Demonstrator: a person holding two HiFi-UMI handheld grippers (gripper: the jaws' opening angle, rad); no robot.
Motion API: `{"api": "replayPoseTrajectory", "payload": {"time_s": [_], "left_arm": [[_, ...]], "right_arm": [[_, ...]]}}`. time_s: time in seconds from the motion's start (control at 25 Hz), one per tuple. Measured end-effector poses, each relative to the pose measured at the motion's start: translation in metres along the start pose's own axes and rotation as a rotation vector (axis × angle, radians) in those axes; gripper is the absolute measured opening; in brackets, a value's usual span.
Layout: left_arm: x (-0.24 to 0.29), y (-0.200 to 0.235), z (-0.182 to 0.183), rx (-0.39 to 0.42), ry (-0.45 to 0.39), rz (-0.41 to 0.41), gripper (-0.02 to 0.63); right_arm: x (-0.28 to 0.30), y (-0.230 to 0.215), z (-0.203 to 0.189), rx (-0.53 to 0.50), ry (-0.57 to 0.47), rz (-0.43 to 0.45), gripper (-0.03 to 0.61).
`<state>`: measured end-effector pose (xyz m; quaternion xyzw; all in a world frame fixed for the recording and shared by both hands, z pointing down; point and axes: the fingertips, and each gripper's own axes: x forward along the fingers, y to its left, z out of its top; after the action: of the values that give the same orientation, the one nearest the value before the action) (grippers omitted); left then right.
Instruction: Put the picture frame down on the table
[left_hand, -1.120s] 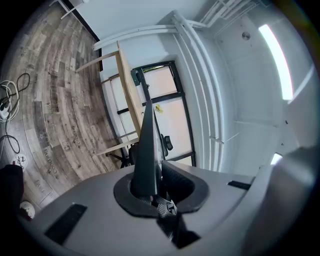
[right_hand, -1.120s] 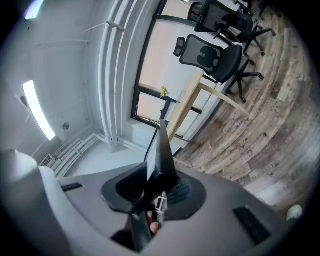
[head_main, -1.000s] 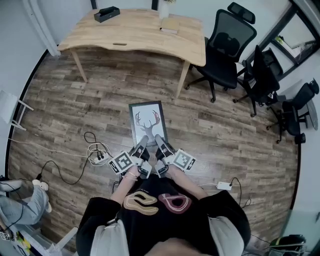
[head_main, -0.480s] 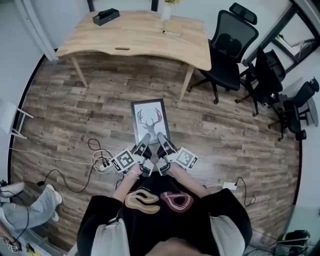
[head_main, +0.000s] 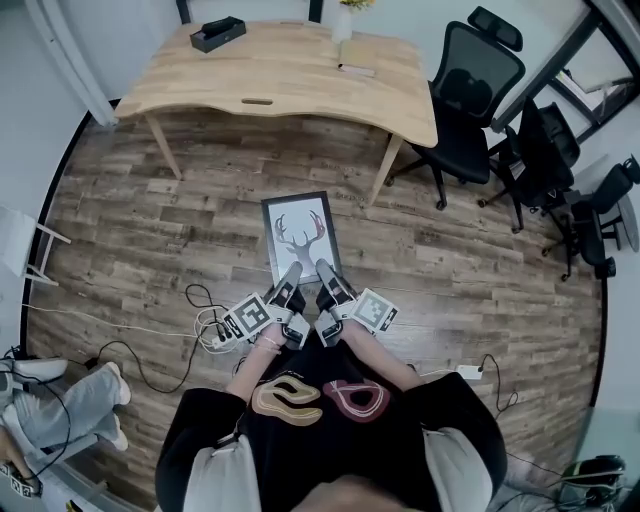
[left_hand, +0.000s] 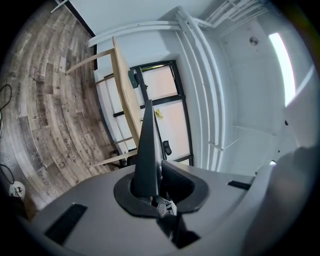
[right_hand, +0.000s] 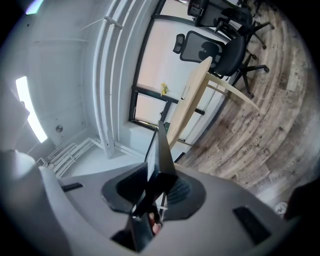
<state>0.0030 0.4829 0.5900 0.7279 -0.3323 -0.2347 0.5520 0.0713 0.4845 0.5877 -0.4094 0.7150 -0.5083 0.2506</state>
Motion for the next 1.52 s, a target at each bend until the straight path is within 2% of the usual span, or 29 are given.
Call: {"api": "replayPoseTrajectory", "payload": {"time_s": [0.48,0.72,0.88,0.96,1.24,1.52], "left_arm": [[0.023,0.022,0.036,-0.030,-0.040,0.032,0.040],[0.073,0.029,0.086,-0.053,-0.082,0.071,0.040],[0.086,0.043,0.089,-0.047,-0.110,0.076,0.040],[0.097,0.045,0.095,-0.039,-0.123,0.070,0.040],[0.177,0.045,0.129,-0.040,-0.151,0.085,0.040],[0.233,0.053,0.152,-0.032,-0.197,0.110,0.041]], "right_arm": [[0.049,-0.012,0.009,0.003,0.069,-0.006,0.095],[0.113,-0.015,0.048,0.014,0.123,0.000,0.095],[0.126,-0.030,0.054,0.010,0.152,0.019,0.095],[0.138,-0.029,0.063,0.002,0.161,0.057,0.095],[0.190,-0.049,0.132,0.014,0.191,0.033,0.094],[0.232,-0.067,0.177,0.023,0.231,0.055,0.094]]}}
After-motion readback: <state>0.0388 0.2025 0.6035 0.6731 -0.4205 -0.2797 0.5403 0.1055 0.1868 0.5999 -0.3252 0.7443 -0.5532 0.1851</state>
